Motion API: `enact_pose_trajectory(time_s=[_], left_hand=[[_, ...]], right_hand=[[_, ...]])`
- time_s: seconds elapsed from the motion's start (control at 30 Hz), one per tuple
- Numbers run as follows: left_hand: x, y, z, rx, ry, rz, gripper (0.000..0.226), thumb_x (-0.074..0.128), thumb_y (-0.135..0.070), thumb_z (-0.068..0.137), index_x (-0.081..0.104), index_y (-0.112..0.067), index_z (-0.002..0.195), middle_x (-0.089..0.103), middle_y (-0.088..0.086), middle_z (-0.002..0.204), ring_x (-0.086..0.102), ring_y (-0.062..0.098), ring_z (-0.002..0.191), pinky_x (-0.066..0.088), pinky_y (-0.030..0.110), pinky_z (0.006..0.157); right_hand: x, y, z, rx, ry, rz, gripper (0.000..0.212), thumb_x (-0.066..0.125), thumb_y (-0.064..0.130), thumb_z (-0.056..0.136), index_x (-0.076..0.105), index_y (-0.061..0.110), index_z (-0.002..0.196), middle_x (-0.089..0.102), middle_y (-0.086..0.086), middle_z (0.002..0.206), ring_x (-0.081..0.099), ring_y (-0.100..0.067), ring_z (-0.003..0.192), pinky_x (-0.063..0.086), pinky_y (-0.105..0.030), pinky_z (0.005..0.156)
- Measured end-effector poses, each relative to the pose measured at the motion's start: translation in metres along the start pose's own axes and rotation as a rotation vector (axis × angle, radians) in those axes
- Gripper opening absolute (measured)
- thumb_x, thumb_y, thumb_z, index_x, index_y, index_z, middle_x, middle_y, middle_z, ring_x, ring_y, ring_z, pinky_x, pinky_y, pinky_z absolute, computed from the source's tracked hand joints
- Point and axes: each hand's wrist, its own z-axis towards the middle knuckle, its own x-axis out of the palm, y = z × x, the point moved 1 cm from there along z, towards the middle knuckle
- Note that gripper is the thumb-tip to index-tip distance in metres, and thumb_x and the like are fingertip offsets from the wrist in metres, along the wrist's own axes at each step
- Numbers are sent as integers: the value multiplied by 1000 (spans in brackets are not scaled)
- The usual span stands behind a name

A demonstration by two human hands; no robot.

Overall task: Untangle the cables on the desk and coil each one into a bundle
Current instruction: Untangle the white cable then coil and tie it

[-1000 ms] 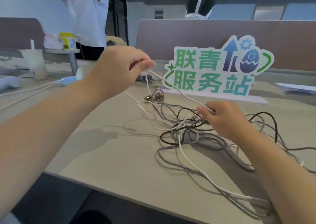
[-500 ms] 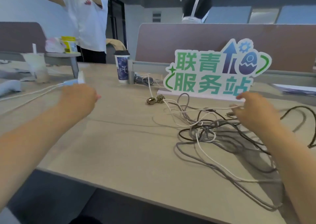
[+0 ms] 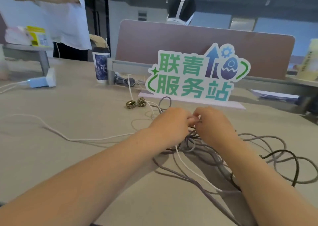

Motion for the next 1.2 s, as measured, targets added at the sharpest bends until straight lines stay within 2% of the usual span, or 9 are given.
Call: enact_pose_trajectory(time_s=[0.1, 0.23, 0.4, 0.53, 0.67, 0.8, 0.93, 1.03, 1.2], left_hand=[[-10, 22, 11, -55, -181, 64, 26, 49, -5, 92, 67, -24, 91, 56, -6, 86, 51, 13, 79, 40, 28, 71], [-42, 69, 8, -265, -399, 187, 23, 49, -10, 93, 68, -21, 89, 59, 0, 87, 55, 24, 83, 37, 30, 69], [-53, 91, 7, -524, -308, 251, 22, 49, -14, 93, 70, -12, 97, 66, 14, 99, 57, 34, 93, 45, 36, 75], [-33, 52, 4, -37, -470, 160, 29, 46, -7, 95, 62, -11, 119, 63, 9, 120, 54, 27, 113, 42, 44, 98], [-7, 28, 5, 214, -272, 190, 38, 45, -27, 97, 48, -21, 135, 57, 1, 129, 46, 21, 122, 26, 42, 111], [-4, 30, 8, 238, -343, 62, 21, 48, -29, 95, 64, -15, 96, 51, -2, 85, 47, 19, 85, 39, 36, 78], [-28, 48, 7, 115, -553, 45, 16, 55, -20, 92, 68, -11, 88, 42, -10, 71, 41, 16, 75, 23, 26, 64], [-38, 59, 6, 27, -629, 87, 15, 59, -17, 90, 72, -10, 87, 47, -3, 71, 41, 18, 74, 16, 24, 61], [-47, 70, 7, -69, -696, 92, 19, 57, -11, 88, 75, -14, 87, 63, 11, 77, 52, 28, 76, 30, 28, 65]], right_hand=[[5, -30, 7, 158, 31, 36, 14, 50, 21, 93, 63, 17, 95, 64, -8, 94, 55, -26, 82, 46, -32, 70], [5, -71, 8, 379, 81, -11, 12, 56, 16, 88, 67, 12, 92, 62, -6, 82, 54, -22, 72, 44, -30, 65], [-6, -65, 10, 352, -129, 12, 19, 58, 29, 91, 66, 12, 91, 60, -8, 84, 49, -23, 75, 37, -28, 65], [-16, -39, 10, 97, -148, 88, 23, 47, 27, 97, 65, 13, 96, 64, -9, 108, 47, -23, 88, 37, -29, 67], [-18, -23, 2, -86, -134, 179, 22, 53, 28, 93, 66, 12, 86, 66, -6, 88, 52, -24, 81, 43, -32, 67], [-13, -15, -4, -137, -25, 361, 14, 65, 27, 85, 68, 16, 77, 58, 3, 61, 50, -11, 59, 40, -24, 56], [-2, -22, -5, 57, 335, 343, 13, 69, 33, 82, 67, 21, 77, 63, 4, 66, 56, -9, 59, 45, -21, 57], [-4, -39, 4, 139, 272, 179, 15, 67, 34, 84, 67, 19, 79, 65, 2, 72, 59, -15, 68, 46, -27, 63], [-4, -76, 13, 361, 135, 94, 6, 64, 22, 84, 67, 18, 80, 60, 1, 73, 54, -16, 70, 46, -30, 64]])
